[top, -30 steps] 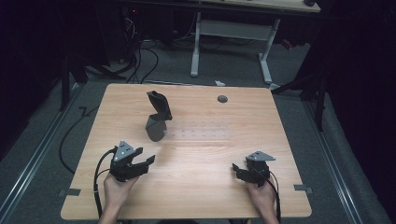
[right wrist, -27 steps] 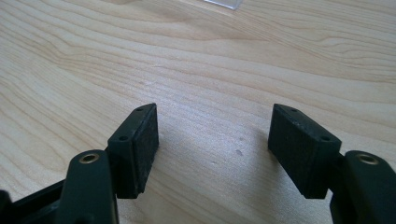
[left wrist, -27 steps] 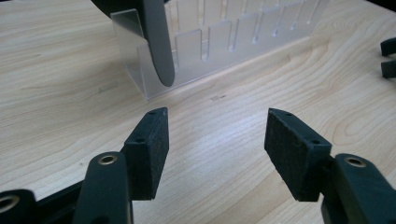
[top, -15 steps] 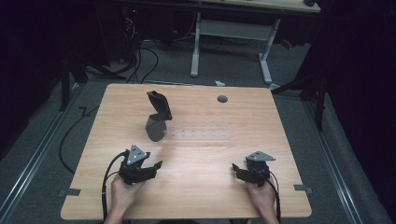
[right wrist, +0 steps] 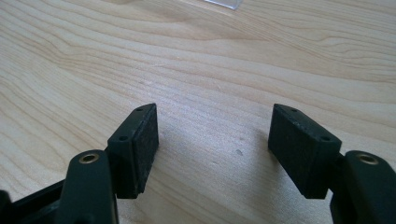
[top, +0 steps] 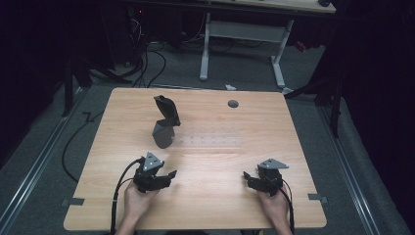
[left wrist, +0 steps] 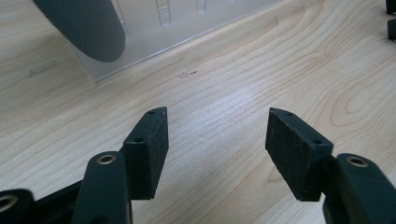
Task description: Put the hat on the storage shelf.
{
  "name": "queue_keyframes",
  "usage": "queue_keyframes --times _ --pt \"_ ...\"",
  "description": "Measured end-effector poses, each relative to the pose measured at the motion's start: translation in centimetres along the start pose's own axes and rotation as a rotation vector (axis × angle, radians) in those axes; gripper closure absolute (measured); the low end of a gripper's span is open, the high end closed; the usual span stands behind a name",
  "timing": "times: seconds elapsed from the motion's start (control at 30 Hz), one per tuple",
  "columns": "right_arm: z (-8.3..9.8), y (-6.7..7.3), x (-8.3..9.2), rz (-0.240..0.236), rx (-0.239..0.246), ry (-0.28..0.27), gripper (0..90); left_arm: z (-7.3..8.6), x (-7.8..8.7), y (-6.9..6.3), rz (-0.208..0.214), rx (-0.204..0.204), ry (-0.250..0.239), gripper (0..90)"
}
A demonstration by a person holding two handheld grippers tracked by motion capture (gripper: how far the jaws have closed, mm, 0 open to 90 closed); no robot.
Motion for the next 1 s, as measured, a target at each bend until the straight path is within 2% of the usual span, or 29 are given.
queue_keyframes --times 0.27,0.53,0.7,1.0 --pt "0.0 0.0 0.0 0.0 0.002 0.0 33.6 0.8 -1.2 0.2 -0.014 -0.012 0.022 41.4" --pt "0.0 0.0 0.0 0.0 0.001 0.0 33.5 2.2 -2.6 0.6 -0.055 -0.047 0.067 40.8" --pt "0.0 0.0 0.0 0.0 0.0 0.0 33.5 2.5 -2.6 0.6 -0.045 -0.055 0.024 39.7" --pt "0.0 0.0 0.0 0.0 0.0 0.0 33.5 2.6 -2.5 0.6 -0.056 -0.056 0.022 38.9"
Point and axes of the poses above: each handheld gripper's, and its own axes: x roughly backward along the jaws, z roughly out of its underside, y roughly to its left, the point moved 4 cm from there along -x, roughly forward along the jaws, and after that the axes turned 7 degrees about -x, right-handed, at the moved point
